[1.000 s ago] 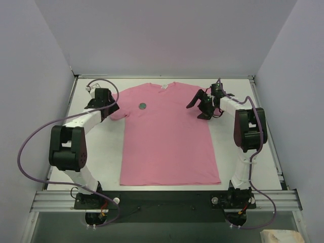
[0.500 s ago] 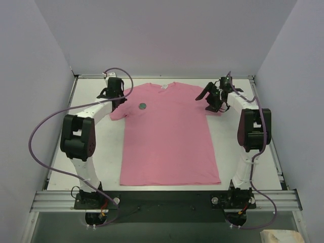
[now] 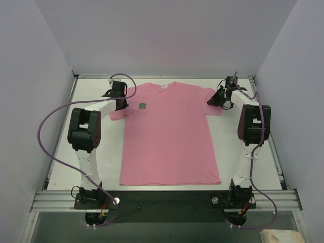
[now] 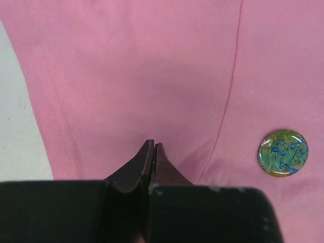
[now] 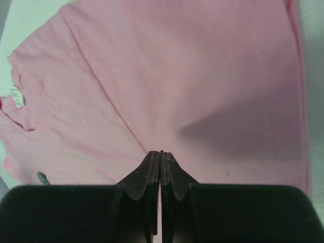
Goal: Pin the brooch onto the clothing
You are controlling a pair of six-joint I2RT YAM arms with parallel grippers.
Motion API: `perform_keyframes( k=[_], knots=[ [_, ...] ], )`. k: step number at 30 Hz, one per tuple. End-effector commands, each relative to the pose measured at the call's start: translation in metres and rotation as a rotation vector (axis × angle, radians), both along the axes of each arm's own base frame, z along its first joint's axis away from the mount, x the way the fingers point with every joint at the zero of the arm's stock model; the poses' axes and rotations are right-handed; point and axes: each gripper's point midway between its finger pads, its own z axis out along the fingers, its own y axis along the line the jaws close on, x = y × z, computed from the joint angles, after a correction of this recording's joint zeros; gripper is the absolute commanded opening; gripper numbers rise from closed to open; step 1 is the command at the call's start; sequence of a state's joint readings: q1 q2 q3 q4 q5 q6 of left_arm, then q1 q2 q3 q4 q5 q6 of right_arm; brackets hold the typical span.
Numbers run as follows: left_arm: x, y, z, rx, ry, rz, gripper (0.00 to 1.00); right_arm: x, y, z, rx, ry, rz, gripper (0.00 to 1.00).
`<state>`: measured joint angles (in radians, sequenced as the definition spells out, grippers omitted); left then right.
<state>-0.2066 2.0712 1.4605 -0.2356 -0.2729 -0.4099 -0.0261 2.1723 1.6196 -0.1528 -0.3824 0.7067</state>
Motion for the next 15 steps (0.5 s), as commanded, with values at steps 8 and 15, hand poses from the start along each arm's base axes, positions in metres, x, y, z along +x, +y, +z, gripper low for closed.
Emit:
perform_keyframes(
  k=[8,15],
  knots=[
    [0.016,0.014,0.002,0.009,0.015,0.02,0.0,-0.003,-0.023,-0.026,-0.06,0.1,-0.092,0.0],
    [0.013,0.024,-0.007,0.043,0.09,0.056,0.0,-0.009,-0.037,-0.036,-0.059,0.143,-0.158,0.0]
  ],
)
